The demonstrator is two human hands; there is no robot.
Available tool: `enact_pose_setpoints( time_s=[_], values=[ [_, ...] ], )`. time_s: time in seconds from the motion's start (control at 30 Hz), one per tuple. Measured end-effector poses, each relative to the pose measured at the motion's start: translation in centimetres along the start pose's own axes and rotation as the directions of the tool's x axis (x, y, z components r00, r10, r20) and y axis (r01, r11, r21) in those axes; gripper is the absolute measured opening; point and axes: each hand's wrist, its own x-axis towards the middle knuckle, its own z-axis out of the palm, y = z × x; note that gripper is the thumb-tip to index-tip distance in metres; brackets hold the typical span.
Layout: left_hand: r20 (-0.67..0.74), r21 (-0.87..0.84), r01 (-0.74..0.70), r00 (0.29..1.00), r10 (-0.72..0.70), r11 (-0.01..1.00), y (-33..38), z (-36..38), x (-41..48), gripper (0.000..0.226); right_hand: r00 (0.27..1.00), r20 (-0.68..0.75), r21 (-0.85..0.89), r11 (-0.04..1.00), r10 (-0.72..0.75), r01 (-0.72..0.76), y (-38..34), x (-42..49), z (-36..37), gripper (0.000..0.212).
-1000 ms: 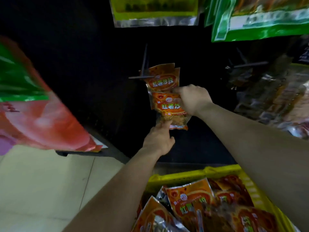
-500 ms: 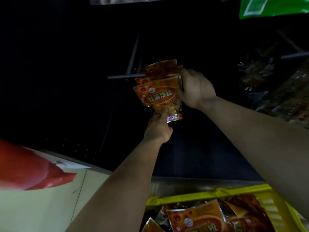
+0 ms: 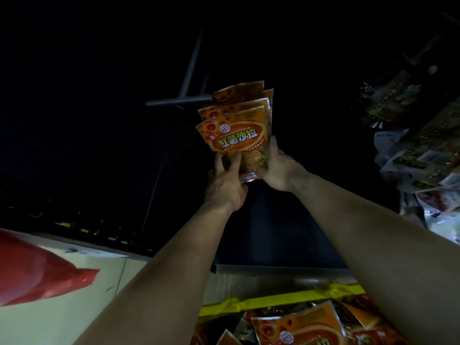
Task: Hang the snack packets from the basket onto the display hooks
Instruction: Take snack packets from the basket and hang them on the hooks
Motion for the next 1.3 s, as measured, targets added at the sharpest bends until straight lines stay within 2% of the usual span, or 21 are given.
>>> enact_pose_setpoints(
  time_s=[0.17, 0.33, 0.47, 0.6, 1.0, 1.3],
  values=[
    [-0.056, 0.002, -0.045, 0.997, 0.045, 0.999, -0.7, 0.3, 0.7, 0.093, 0.999, -0.034, 0.033, 0.999, -0.005, 0.007, -0.4, 1.3, 0.8, 0.092],
    [-0.051, 0.001, -0.047, 0.998, 0.047, 0.999, -1.2, 0.5, 1.4, 0.095, 0.999, -0.009, 0.076, 0.996, -0.038, 0.038, -0.1, 1.1, 1.2, 0.095],
    [-0.041, 0.016, -0.045, 0.998, 0.046, 0.999, -0.9, 0.4, 0.5, 0.092, 0.999, -0.042, 0.019, 1.0, 0.021, -0.02, 0.4, -0.1, 0.1, 0.098],
    [-0.025, 0.029, -0.076, 0.997, 0.076, 0.997, -0.5, -0.4, -2.0, 0.087, 0.998, -0.059, -0.061, 0.997, 0.034, -0.038, 1.0, -3.4, -1.6, 0.091],
    [0.004, 0.053, -0.072, 0.997, 0.072, 0.996, 1.1, -6.2, -18.2, 0.067, 1.0, -0.009, -0.308, 0.951, -0.023, 0.019, -0.7, -21.2, -5.9, 0.071],
    [0.107, 0.072, -0.04, 0.994, 0.033, 0.997, -1.8, -2.1, -31.5, 0.069, 0.994, 0.102, -0.403, 0.912, -0.042, 0.08, 1.0, -33.8, -2.3, 0.064]
  ],
)
